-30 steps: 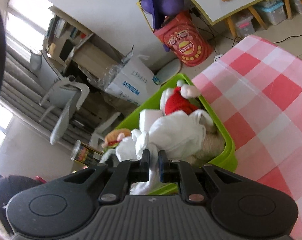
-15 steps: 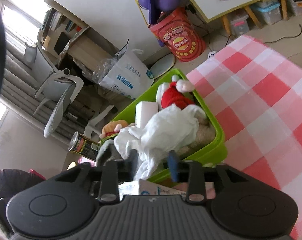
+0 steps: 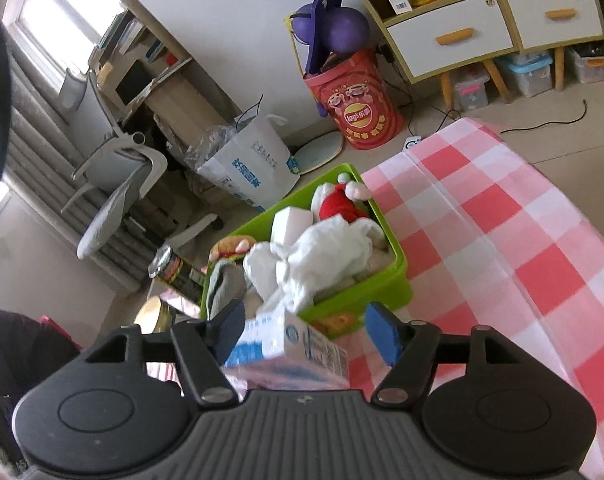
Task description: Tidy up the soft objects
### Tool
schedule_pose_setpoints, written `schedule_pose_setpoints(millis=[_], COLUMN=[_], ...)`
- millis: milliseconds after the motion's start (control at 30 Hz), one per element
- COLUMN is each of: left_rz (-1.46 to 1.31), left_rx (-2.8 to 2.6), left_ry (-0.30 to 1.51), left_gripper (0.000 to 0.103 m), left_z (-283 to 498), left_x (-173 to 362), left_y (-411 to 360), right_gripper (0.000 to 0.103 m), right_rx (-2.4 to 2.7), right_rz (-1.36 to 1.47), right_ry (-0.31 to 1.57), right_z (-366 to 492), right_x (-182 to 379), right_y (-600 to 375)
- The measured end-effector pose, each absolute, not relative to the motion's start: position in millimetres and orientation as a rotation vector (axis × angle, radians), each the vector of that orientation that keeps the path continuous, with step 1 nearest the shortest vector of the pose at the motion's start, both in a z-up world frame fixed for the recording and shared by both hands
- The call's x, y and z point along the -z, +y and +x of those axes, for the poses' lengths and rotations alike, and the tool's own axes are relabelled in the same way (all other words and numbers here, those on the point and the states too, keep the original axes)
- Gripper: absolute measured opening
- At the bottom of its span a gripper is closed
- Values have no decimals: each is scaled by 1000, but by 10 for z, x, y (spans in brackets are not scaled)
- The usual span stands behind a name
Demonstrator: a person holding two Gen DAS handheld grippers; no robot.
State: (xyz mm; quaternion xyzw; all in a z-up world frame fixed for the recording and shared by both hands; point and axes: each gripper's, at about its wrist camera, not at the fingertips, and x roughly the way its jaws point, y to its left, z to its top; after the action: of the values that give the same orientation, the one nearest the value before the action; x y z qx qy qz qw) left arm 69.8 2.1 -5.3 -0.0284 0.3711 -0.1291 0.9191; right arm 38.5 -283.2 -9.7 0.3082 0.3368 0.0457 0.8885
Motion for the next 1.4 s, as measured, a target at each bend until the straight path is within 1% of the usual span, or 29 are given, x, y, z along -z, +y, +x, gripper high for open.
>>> schedule_pose_setpoints(millis=[233,300,367,433,533,667,733,800,833,867,933,1033,1133,1233,1300,1400], left_rz=[-48,-37,-29,10,69,48,49,63,79,94,100,75,72,45,-17,-170], left_rx=[233,225,246,270,269,273,270,275,278,278,278,262,264,262,266,290], left_ry=[798,791,793,815,783,770,754,747,749,742,736,732,717,730,757,801], left_gripper=[89,91,92,91,92,91,89,81,80,81,81,76,70,59,42,34], left_z=[473,418,366,357,345,400,429,469,492,512,549,624,666,709,746,799], left_x=[347,467,629,749,845,960,1000,1030,1049,1065,1066,1069,1075,1050,1009,982], left_y=[-6,-41,-96,-157,-214,-219,-236,-265,-290,-315,-350,-392,-422,-407,-366,-252], right_gripper=[50,54,56,56,56,56,56,56,56,56,57,57,58,58,58,58], right_rx=[-97,-95,-93,-114,-147,-170,-174,-182,-189,-194,-199,-203,-200,-204,-209,-211], right_rz=[545,499,438,366,258,161,133,113,99,85,33,-38,-45,-53,-54,-53], right_ry=[736,748,766,797,835,851,862,872,873,872,852,830,814,803,796,787], right_z=[141,93,45,30,24,24,50,74,85,90,90,90,115,140,149,168], right_x=[257,354,475,607,770,945,1032,1091,1122,1143,1175,1206,1218,1225,1234,1243], right_y=[-2663,-2595,-2508,-2420,-2317,-2246,-2224,-2197,-2181,-2158,-2101,-2018,-1992,-1978,-1978,-1986])
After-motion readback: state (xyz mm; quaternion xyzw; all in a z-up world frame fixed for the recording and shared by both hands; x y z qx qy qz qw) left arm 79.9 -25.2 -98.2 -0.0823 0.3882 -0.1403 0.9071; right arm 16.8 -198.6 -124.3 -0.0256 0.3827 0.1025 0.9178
